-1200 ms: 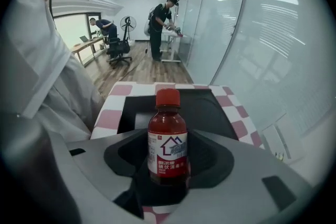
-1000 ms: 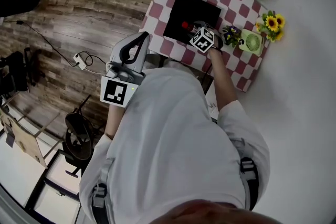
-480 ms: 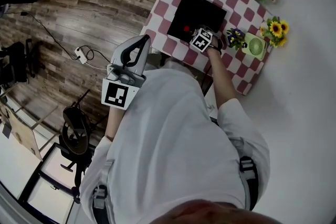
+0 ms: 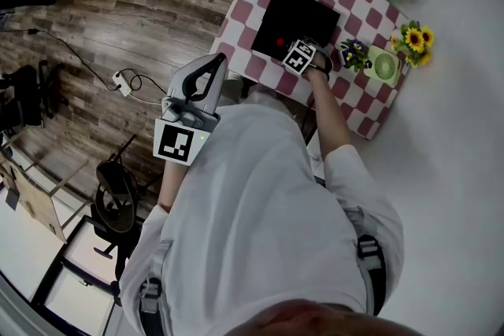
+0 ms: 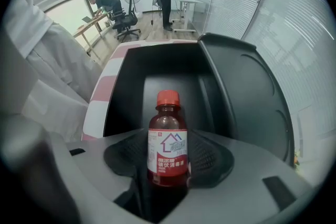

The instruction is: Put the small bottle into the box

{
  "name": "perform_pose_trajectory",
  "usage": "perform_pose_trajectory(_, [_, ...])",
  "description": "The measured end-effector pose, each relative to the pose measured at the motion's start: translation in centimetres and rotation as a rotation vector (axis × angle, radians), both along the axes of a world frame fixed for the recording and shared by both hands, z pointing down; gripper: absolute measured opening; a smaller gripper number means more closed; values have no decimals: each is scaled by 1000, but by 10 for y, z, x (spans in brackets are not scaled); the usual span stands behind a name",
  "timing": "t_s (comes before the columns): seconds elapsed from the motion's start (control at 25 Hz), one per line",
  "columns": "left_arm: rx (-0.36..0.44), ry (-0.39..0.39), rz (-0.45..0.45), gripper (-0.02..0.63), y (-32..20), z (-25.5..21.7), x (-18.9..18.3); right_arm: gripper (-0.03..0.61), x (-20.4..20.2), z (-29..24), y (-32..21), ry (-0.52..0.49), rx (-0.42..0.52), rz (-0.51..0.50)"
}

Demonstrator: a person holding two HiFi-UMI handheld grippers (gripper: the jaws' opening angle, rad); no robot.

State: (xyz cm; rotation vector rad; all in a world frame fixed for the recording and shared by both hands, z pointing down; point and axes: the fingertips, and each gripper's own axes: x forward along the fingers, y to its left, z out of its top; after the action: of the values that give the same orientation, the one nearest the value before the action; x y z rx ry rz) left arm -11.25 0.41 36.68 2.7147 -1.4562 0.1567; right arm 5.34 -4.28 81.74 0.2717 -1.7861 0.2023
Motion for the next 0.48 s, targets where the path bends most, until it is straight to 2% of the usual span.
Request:
perform_pose_trajectory(0.28, [-5,5,6,2,2,2,-3,225,0,0,0,-2,13,4])
perform_pose_trajectory(0.48, [-6,14,16,2,1,4,-3,227,3,-2,0,0,-1,54])
